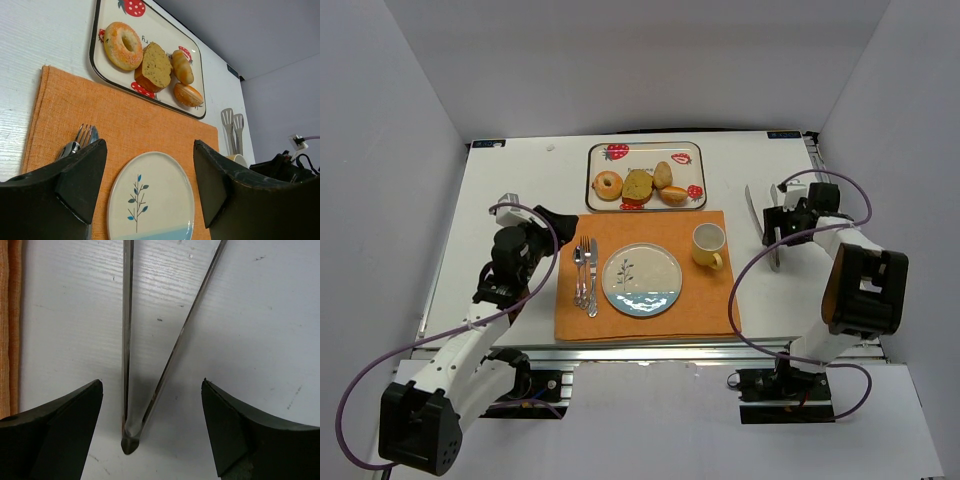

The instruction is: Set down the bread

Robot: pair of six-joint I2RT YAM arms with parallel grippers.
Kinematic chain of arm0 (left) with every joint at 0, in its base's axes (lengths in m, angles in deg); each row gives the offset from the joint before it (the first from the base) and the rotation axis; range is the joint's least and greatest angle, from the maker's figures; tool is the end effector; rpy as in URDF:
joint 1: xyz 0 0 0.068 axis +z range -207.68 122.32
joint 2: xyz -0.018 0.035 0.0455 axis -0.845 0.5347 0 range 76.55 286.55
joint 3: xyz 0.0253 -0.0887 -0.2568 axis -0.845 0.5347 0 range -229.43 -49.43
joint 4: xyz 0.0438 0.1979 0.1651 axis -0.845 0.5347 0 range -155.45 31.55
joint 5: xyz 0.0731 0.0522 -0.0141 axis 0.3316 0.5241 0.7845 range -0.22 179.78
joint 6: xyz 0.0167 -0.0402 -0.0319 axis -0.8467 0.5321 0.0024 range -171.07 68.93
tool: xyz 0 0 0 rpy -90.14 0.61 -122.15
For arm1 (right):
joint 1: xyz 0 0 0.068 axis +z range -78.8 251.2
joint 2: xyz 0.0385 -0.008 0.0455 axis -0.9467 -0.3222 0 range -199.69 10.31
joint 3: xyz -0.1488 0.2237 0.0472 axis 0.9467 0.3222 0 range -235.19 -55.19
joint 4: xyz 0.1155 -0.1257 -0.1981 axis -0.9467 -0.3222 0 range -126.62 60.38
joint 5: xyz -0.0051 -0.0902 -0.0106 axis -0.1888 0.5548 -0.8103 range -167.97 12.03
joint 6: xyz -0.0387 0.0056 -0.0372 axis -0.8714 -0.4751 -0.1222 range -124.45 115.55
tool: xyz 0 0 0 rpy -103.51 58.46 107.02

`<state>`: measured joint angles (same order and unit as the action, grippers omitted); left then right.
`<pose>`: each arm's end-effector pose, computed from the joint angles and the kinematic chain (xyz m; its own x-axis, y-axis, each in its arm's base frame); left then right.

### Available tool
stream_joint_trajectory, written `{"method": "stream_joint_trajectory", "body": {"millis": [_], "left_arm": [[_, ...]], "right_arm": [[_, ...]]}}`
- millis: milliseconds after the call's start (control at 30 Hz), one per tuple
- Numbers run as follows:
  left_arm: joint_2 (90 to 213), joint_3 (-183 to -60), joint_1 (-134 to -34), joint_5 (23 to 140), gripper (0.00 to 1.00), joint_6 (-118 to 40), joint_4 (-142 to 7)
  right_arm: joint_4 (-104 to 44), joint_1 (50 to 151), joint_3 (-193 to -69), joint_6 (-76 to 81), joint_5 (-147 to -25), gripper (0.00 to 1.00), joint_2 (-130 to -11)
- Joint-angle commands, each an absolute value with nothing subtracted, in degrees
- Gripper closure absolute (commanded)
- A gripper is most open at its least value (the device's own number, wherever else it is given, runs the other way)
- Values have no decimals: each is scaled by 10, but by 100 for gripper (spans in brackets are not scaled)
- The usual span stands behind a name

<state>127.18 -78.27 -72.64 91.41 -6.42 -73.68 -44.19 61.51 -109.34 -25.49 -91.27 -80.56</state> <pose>0.2019 -0.0529 0.2567 -0.3237 -0.6405 -0.6964 0.0054 0.7347 -0.6783 0.3209 -0.0465 0.1941 -0.7257 -0.2305 -0.6482 -0.2556 0.9651 -0.0570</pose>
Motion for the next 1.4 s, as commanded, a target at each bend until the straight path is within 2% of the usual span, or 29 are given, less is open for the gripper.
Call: {"method": "stream_joint_trajectory", "body": {"millis": [0,233,533,600,667,833,933,1000,1100,1233,1367], "left_arm": [[1260,-779,-724,914,21,-64,-745],[1249,-768,-724,921,20,-61,-745],[1257,-771,-724,924,20,-63,-746],[1257,-771,-724,925,20,-64,-746],[1257,-771,-724,926,20,-66,-745],[1257,-771,-724,927,20,-67,-745],[1255,-772,-724,929,20,-67,-743],[1253,-774,-724,929,20,-69,-740],[1250,-779,-724,930,20,-71,-733],[1247,-787,-724,933,20,-73,-727],[1246,-788,-724,934,20,-70,-732]], "right_arm": [[-432,615,-1135,-216,-936,17,-842],[-400,626,-1159,-200,-894,20,-907],[-380,650,-1131,-219,-849,27,-927],[-383,651,-1127,-224,-841,31,-934],[-388,651,-1123,-234,-828,40,-938],[-387,651,-1109,-262,-800,52,-945],[-391,651,-1112,-269,-811,68,-941],[-403,651,-1125,-274,-837,85,-929],[-444,651,-1153,-284,-892,93,-894],[-515,658,-1233,-280,-1028,96,-848],[-557,701,-1308,-259,-1073,85,-828]]}}
